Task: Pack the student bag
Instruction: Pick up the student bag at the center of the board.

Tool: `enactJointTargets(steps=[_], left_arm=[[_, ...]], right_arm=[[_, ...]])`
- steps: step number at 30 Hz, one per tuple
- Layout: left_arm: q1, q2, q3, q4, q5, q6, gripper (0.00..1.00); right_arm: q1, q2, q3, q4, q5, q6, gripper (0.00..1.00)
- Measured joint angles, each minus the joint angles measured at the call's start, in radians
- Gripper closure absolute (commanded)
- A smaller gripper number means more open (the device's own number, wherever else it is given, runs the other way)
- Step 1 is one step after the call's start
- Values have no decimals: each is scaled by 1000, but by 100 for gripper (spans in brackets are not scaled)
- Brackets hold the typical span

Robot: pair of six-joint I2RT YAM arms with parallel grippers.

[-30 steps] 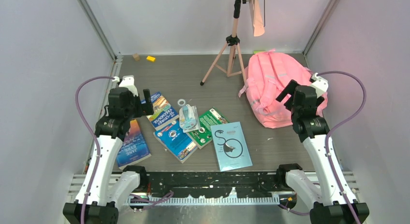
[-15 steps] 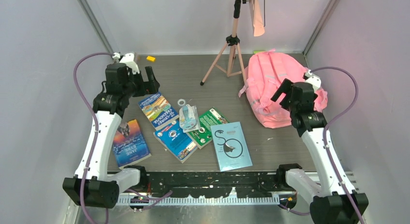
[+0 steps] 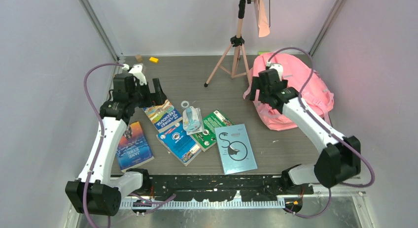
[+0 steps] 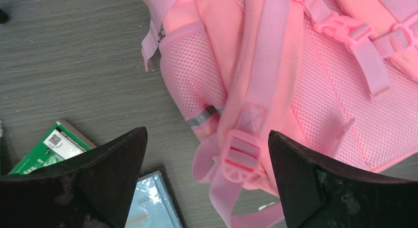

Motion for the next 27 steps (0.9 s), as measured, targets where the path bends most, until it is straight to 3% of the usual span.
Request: enactJointTargets(steps=[10, 15, 17, 19, 21, 22, 27], left_arm=[[0, 1, 0, 0, 1, 0, 0], [0, 9, 0, 0, 3, 0, 0], [0, 13, 0, -1, 5, 0, 0], [0, 17, 0, -1, 5, 0, 0], [0, 19, 0, -1, 5, 0, 0], [0, 20, 0, -1, 5, 0, 0], [0, 20, 0, -1, 5, 1, 0]], right_arm=[[132, 419, 158, 26, 245, -167, 3], [166, 549, 195, 29, 411, -238, 1], [168, 586, 213, 31, 473, -254, 7], [167, 613, 221, 37, 520, -267, 19], [166, 631, 222, 37, 563, -272, 38], [165, 635, 222, 37, 583, -274, 53], [154, 635, 222, 43, 652, -270, 93]])
